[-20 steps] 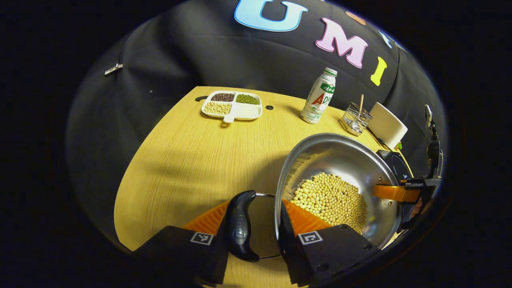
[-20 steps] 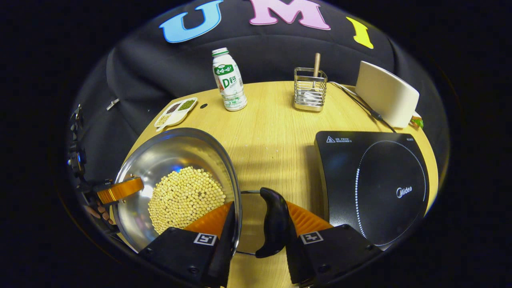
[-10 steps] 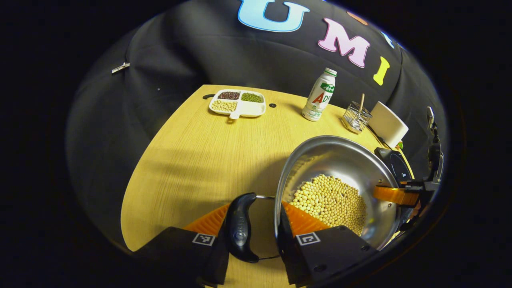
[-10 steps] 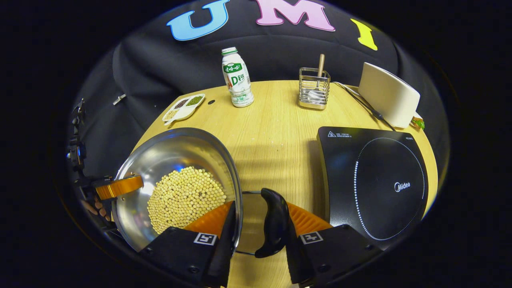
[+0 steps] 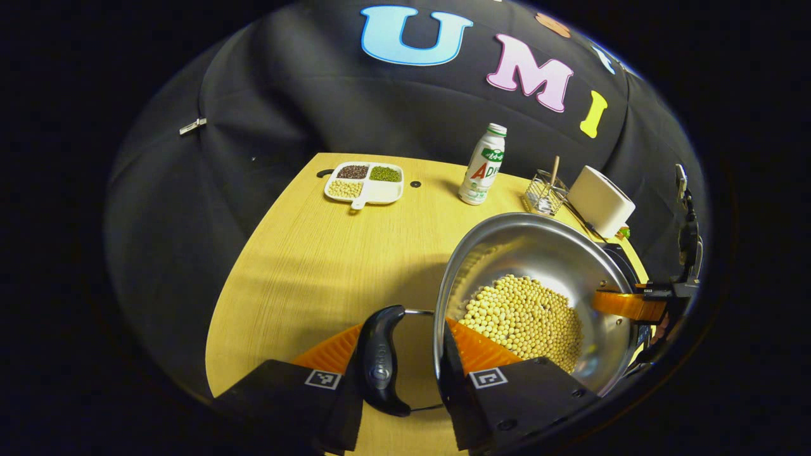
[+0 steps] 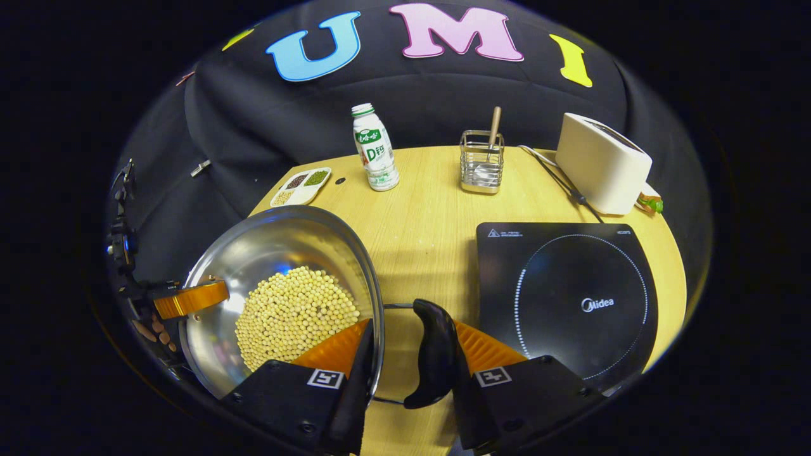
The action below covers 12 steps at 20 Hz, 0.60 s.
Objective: First push the handle of the pot to place it horizontally, then grasp the pot with both hands and set it on the induction cooktop.
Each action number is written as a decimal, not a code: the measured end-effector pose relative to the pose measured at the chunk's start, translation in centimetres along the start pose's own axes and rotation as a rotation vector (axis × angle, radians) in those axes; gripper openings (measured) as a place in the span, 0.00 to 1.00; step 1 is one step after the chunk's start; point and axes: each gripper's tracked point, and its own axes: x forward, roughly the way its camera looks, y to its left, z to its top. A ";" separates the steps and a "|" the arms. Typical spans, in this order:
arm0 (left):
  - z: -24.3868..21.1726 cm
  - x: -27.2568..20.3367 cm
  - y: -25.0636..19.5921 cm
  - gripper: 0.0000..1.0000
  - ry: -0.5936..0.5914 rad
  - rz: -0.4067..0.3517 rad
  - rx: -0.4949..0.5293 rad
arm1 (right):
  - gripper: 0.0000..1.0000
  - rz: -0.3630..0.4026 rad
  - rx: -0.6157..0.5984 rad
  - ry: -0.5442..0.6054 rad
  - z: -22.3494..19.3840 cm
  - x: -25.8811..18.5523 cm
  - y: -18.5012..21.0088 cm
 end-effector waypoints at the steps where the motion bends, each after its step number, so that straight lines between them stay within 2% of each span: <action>1: 0.3 -0.4 -0.6 0.59 -0.003 -0.002 0.000 | 0.60 0.001 0.000 -0.005 0.4 -0.6 -0.3; 12: 2.5 -2.3 -9.6 0.59 -0.030 -0.038 0.000 | 0.60 -0.009 -0.002 -0.055 3.5 -5.9 -8.0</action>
